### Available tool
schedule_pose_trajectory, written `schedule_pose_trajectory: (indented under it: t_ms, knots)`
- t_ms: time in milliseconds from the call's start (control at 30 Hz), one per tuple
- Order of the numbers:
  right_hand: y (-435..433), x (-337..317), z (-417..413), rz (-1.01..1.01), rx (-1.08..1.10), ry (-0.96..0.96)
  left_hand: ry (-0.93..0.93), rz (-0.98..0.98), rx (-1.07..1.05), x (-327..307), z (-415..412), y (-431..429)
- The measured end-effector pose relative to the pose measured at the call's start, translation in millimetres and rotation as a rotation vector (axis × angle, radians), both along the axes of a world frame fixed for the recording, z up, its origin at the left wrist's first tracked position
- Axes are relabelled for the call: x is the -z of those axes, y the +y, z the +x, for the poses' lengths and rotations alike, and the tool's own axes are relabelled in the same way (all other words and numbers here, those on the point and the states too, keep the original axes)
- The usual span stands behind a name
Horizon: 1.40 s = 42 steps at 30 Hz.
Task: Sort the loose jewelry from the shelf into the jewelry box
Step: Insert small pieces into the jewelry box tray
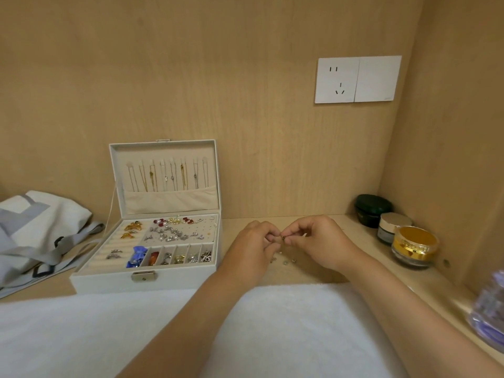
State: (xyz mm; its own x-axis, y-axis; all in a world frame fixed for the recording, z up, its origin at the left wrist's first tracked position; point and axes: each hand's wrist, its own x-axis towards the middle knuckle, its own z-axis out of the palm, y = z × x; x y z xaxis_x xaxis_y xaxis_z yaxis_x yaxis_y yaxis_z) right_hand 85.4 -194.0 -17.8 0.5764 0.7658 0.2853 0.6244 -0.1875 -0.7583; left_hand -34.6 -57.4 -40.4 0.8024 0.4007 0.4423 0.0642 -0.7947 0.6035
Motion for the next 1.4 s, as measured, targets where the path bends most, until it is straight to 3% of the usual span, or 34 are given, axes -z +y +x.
schedule_pose_trajectory:
  t_ms: [433, 800, 967, 1267, 1400]
  knots:
    - [69.4, -41.1, -36.0, 0.275, -0.044, 0.042, -0.121, -0.010, -0.103, -60.5, -45.7, 45.1]
    - [160.1, -56.3, -81.8, 0.283, -0.166, 0.145, -0.114, -0.151, -0.226, -70.4, -102.5, 125.6]
    - [180.6, -50.8, -80.4, 0.218, -0.116, 0.053, -0.158, -0.233, -0.253, -61.3, -112.1, 143.3]
    - [176.1, -41.3, -62.8, -0.073, -0.100, -0.188, -0.170, -0.307, -0.297, -61.6, -107.5, 153.4]
    - [173.1, -42.3, -55.6, -0.084, -0.074, -0.224, -0.146, -0.372, -0.243, -58.5, -106.1, 155.8]
